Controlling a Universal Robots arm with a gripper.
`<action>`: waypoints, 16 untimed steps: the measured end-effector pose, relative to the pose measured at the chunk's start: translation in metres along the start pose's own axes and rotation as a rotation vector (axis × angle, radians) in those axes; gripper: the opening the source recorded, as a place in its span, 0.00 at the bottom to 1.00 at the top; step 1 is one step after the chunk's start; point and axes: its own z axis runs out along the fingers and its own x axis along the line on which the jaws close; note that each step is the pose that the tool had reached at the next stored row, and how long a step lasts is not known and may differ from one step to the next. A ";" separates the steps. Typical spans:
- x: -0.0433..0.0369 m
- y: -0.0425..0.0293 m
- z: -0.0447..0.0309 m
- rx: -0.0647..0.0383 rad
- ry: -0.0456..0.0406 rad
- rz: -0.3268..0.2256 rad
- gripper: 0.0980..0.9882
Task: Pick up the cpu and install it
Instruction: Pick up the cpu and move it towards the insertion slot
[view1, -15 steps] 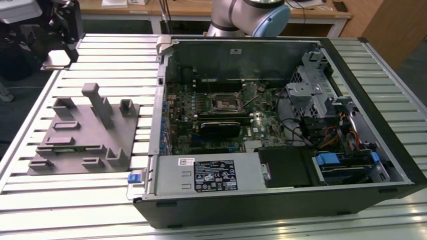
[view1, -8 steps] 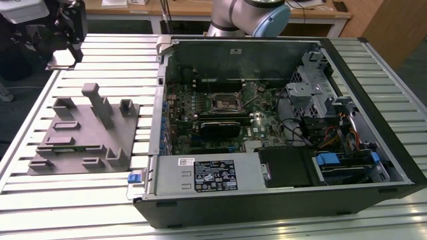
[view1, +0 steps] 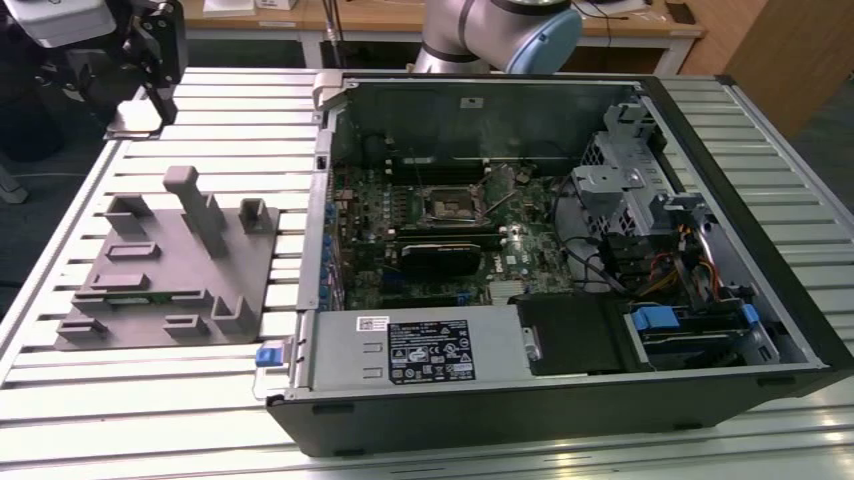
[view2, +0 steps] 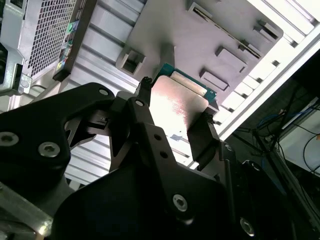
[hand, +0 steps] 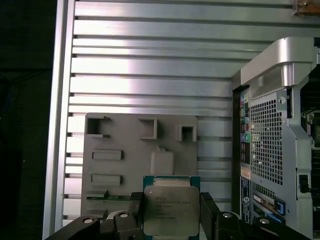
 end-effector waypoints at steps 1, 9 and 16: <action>-0.0009 0.0000 0.0000 0.000 0.0000 0.000 0.50; -0.0072 -0.0001 0.0001 0.000 0.0000 0.000 0.50; -0.0113 -0.0002 0.0001 0.000 0.0000 0.000 0.50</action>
